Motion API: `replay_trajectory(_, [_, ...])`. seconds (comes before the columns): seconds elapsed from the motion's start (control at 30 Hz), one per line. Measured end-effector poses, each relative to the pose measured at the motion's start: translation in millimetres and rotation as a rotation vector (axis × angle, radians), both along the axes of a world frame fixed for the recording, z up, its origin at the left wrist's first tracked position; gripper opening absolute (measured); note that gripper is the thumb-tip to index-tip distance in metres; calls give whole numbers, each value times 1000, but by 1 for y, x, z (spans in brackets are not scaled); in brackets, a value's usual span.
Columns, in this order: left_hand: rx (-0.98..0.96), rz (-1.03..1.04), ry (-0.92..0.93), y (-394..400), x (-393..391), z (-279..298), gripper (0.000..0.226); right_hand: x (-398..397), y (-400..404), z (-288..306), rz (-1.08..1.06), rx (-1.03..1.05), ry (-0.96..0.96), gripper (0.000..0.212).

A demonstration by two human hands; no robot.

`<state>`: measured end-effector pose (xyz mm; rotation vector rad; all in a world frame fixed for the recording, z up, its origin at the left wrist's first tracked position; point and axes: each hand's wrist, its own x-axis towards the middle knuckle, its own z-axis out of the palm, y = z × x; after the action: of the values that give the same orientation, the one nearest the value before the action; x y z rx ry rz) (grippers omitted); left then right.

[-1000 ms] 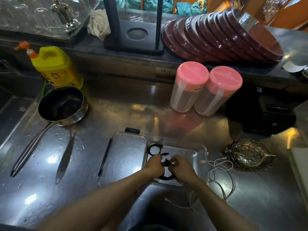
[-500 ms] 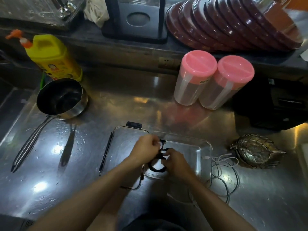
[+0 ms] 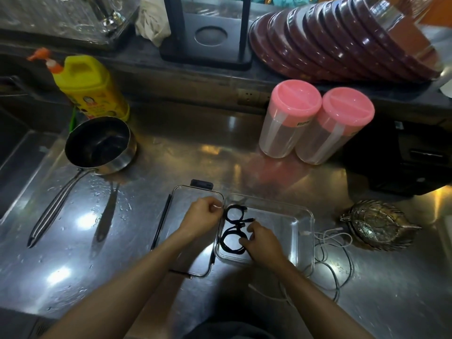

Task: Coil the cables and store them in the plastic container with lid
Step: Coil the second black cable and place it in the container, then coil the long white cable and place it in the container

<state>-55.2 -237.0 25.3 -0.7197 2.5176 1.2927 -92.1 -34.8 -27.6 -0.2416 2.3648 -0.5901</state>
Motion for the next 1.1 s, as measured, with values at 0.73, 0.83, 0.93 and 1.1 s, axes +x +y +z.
replay_trajectory(0.73, [40,-172,129,35,-23,45,15,-20,80,91,-308,-334,124,16])
replay_trajectory(0.83, [120,-301,153,87,-27,59,11,-21,143,110,-471,-315,361,9])
replay_trajectory(0.93, [130,-480,102,148,-16,53,12,-6,190,109,-642,-233,393,8])
replay_trajectory(1.1, [138,-794,13,230,33,30,14,39,228,67,-675,-117,235,7])
